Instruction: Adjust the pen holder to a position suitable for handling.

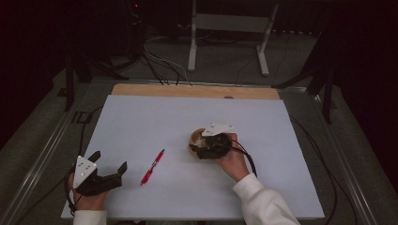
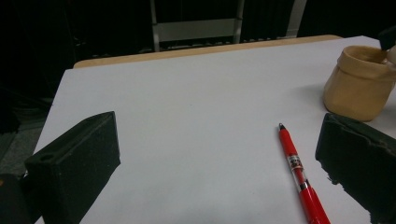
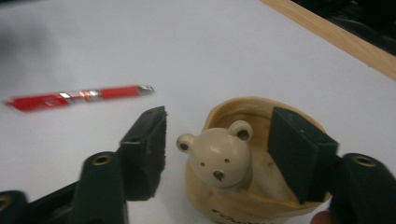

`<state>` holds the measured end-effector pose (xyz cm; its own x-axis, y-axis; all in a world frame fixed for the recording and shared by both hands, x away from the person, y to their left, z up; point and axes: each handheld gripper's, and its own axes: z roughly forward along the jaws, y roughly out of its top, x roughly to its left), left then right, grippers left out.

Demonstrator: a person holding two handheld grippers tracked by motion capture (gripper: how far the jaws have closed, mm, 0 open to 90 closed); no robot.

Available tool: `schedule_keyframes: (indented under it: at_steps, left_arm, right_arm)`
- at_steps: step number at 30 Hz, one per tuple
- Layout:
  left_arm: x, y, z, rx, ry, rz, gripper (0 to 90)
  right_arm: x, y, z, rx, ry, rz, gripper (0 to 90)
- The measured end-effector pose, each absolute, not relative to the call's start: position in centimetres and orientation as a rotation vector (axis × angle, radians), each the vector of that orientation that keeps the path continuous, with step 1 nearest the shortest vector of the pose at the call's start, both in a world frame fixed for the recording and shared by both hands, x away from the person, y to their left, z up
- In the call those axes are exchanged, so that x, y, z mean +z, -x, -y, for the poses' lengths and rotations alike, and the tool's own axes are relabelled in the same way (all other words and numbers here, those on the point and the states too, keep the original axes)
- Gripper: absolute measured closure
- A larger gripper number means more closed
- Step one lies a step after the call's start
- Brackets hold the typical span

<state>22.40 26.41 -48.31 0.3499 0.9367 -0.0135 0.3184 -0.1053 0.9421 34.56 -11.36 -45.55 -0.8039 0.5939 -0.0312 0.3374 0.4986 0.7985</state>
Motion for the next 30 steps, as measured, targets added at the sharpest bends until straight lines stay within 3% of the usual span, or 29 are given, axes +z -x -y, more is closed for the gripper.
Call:
schedule_keyframes:
  at_steps: [4, 7, 8, 12, 30]
  left_arm:
    - [-48.3, -22.4, -26.4, 0.794, -1.635, -1.144, 0.4]
    - [-48.3, -22.4, -26.4, 0.794, -1.637, -1.143, 0.4]
    - [-48.3, -22.4, -26.4, 0.792, -1.637, -1.144, 0.4]
    - [-48.3, -22.4, -26.4, 0.793, -1.639, -1.142, 0.4]
    - [-48.4, -22.4, -26.2, 0.791, -1.646, -1.148, 0.4]
  right_arm:
    - [-45.1, -34.3, 12.0, 1.207, -0.828, -2.378, 15.1]
    - [-44.8, -34.1, 12.5, 1.237, -0.841, -2.347, 13.0]
    - [-44.4, -34.0, 13.1, 1.259, -0.863, -2.314, 5.6]
    - [-43.9, -33.7, 14.1, 1.243, -0.879, -2.272, 0.0]
    - [-45.2, -30.6, 22.8, 1.2, -1.045, -2.123, 0.1]
